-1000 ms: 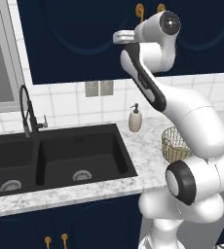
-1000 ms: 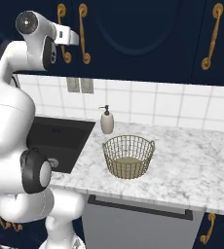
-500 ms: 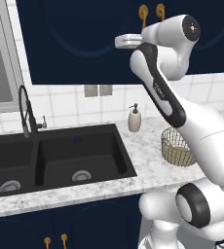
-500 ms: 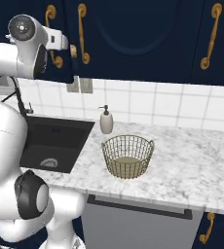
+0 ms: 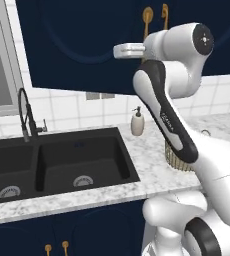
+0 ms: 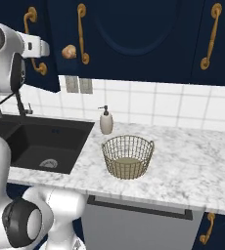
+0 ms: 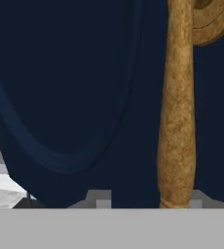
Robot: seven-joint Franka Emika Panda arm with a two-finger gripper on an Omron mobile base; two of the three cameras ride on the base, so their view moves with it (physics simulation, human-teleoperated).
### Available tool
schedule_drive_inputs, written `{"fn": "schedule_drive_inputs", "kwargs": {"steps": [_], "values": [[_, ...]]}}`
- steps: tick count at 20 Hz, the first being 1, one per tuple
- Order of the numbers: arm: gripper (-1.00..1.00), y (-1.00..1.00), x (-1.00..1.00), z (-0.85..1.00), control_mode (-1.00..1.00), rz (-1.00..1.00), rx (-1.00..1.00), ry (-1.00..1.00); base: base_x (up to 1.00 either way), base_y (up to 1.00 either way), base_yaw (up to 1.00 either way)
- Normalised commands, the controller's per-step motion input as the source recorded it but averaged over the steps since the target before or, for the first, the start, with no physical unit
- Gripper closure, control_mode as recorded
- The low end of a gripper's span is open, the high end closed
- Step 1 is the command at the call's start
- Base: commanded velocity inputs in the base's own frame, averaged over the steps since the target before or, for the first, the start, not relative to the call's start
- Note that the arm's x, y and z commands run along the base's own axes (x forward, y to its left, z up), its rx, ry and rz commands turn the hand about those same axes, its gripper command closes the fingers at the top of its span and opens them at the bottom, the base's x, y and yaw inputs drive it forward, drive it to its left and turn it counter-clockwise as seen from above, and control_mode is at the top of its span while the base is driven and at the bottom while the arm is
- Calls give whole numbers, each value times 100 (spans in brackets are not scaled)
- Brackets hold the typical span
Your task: Open the cabinet, pick up the bread from the cabinet and place it in the basket. Then move the basket to the dining counter.
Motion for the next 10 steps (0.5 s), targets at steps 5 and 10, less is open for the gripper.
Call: {"fn": "schedule_drive_inputs", "kwargs": {"steps": [5,10], "values": [[100,100,-84,0,-100,-1,0,1,0,0,0],[100,100,-90,0,-100,-1,0,3,0,0,0]]}}
